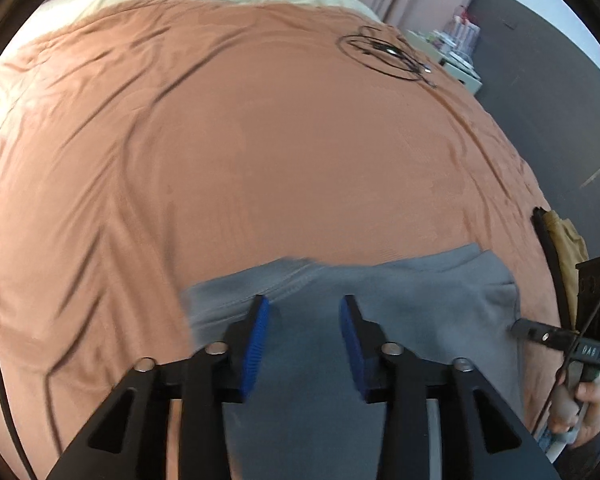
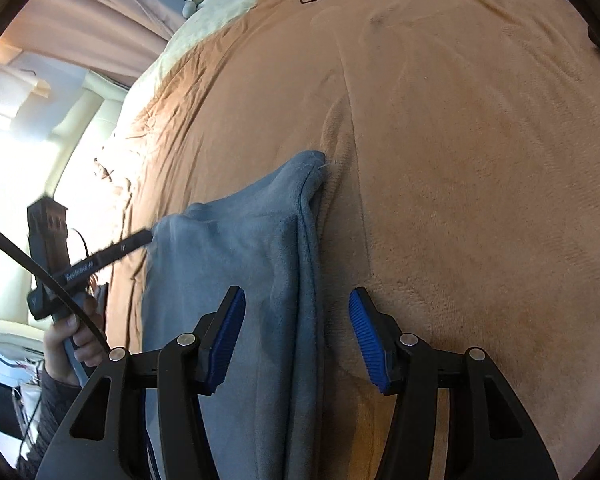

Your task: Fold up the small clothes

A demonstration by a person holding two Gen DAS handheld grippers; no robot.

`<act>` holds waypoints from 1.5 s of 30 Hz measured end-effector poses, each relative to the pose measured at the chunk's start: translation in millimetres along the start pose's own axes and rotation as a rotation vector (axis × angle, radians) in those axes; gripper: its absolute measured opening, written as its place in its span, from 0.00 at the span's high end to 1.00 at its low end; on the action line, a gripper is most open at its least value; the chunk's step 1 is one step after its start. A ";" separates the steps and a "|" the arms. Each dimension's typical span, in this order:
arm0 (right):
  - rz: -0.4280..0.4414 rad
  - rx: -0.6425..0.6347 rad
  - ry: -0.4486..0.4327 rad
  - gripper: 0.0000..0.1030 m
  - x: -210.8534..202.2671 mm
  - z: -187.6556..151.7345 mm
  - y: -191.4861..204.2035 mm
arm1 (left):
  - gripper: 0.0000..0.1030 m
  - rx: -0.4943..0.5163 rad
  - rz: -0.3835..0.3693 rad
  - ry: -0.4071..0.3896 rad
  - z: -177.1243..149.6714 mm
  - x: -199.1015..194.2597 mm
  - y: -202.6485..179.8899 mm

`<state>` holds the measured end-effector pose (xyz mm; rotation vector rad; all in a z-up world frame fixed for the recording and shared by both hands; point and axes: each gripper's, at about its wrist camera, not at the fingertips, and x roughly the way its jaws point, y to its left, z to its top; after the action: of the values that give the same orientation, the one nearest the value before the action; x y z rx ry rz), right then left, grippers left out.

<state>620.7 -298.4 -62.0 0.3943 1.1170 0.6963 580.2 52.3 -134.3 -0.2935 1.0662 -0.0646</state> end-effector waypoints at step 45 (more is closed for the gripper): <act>0.056 -0.169 -0.097 0.89 -42.9 -26.7 61.2 | 0.95 -0.110 -0.212 -0.100 -20.1 -79.1 20.5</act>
<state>566.2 -284.7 -6.1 0.3123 0.9509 0.8064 522.5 83.2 -81.4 -0.5035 0.9378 -0.1798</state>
